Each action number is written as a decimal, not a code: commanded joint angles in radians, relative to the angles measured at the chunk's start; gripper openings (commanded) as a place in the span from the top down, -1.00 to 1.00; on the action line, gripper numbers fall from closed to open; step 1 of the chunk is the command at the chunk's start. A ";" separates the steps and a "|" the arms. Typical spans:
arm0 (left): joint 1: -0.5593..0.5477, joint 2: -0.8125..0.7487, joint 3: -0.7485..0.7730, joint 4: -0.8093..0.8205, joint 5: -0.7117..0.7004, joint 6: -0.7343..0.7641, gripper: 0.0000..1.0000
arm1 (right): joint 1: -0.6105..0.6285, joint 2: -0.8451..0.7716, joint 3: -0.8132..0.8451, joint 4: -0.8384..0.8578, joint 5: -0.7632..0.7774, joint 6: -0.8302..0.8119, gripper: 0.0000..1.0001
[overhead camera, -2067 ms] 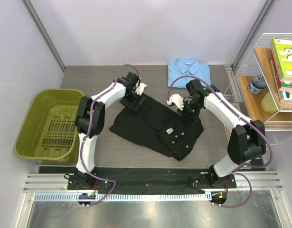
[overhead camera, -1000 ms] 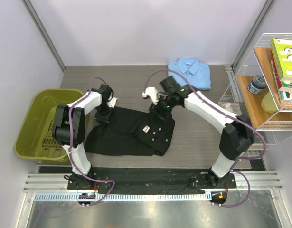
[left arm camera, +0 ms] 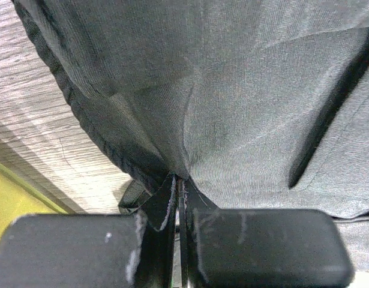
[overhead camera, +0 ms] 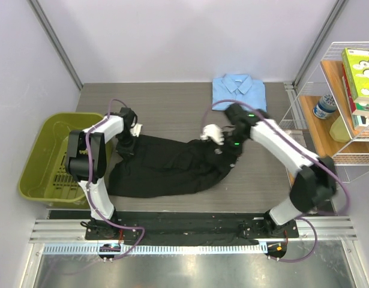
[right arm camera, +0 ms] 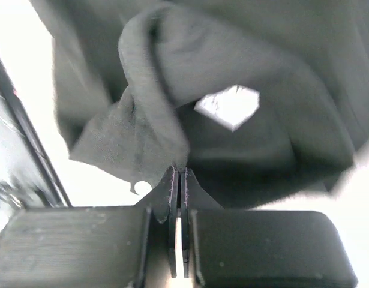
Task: Fold and stack the long sleeve shirts
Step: Flatten the shirt out
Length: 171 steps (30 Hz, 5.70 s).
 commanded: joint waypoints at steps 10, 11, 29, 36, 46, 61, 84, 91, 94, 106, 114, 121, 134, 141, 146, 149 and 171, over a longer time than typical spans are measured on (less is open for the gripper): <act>0.056 -0.243 0.013 0.023 0.340 0.074 0.51 | -0.416 -0.219 -0.054 -0.355 0.077 -0.286 -0.79; 0.049 -0.269 0.018 0.023 0.393 0.086 0.32 | -0.416 -0.187 0.020 -0.357 0.043 -0.256 -0.80; -0.359 -0.057 0.241 0.210 0.533 0.143 -0.50 | -0.390 0.359 0.428 0.148 -0.240 0.397 -0.59; -0.386 0.006 0.291 0.389 0.619 0.246 -0.54 | -0.386 0.497 0.514 0.229 -0.267 0.384 -0.72; -0.430 0.115 0.427 0.354 0.751 0.428 -0.53 | -0.354 0.555 0.534 0.252 -0.361 0.292 -0.76; -0.494 0.055 0.393 0.262 0.708 0.548 0.89 | -0.292 0.532 0.497 0.235 -0.313 0.229 0.62; -1.010 -0.284 0.544 -0.228 0.833 0.786 0.99 | -0.320 0.479 0.693 0.310 -0.255 0.480 0.98; -1.007 -0.399 0.157 0.114 0.689 0.598 0.43 | -0.321 0.358 0.600 0.335 -0.270 0.497 0.98; -0.828 -0.487 0.081 0.197 0.636 0.437 0.10 | -0.326 0.312 0.557 0.337 -0.273 0.511 0.98; -0.177 -0.286 0.102 0.092 0.598 0.498 -0.31 | -0.344 0.394 0.451 0.306 -0.326 0.586 0.98; -0.420 -0.304 -0.102 0.513 0.448 0.347 -0.57 | -0.346 0.419 0.484 0.309 -0.330 0.614 0.97; -0.497 -0.208 -0.105 0.587 0.434 0.288 -0.73 | -0.346 0.423 0.482 0.304 -0.341 0.614 0.98; -0.605 -0.097 -0.124 0.735 0.149 0.223 -0.08 | -0.347 0.411 0.436 0.297 -0.372 0.599 0.98; -0.548 -0.239 -0.029 0.613 0.153 0.261 1.00 | -0.344 0.396 0.416 0.263 -0.395 0.548 0.98; -0.430 -0.249 0.181 0.654 0.148 0.373 1.00 | -0.340 0.364 0.361 0.228 -0.422 0.488 0.98; -0.384 -0.110 0.348 0.713 0.168 0.419 1.00 | -0.331 0.341 0.333 0.196 -0.462 0.439 0.98; -0.272 -0.071 0.355 0.715 0.563 0.198 1.00 | -0.380 0.528 0.533 0.243 -0.292 0.578 0.98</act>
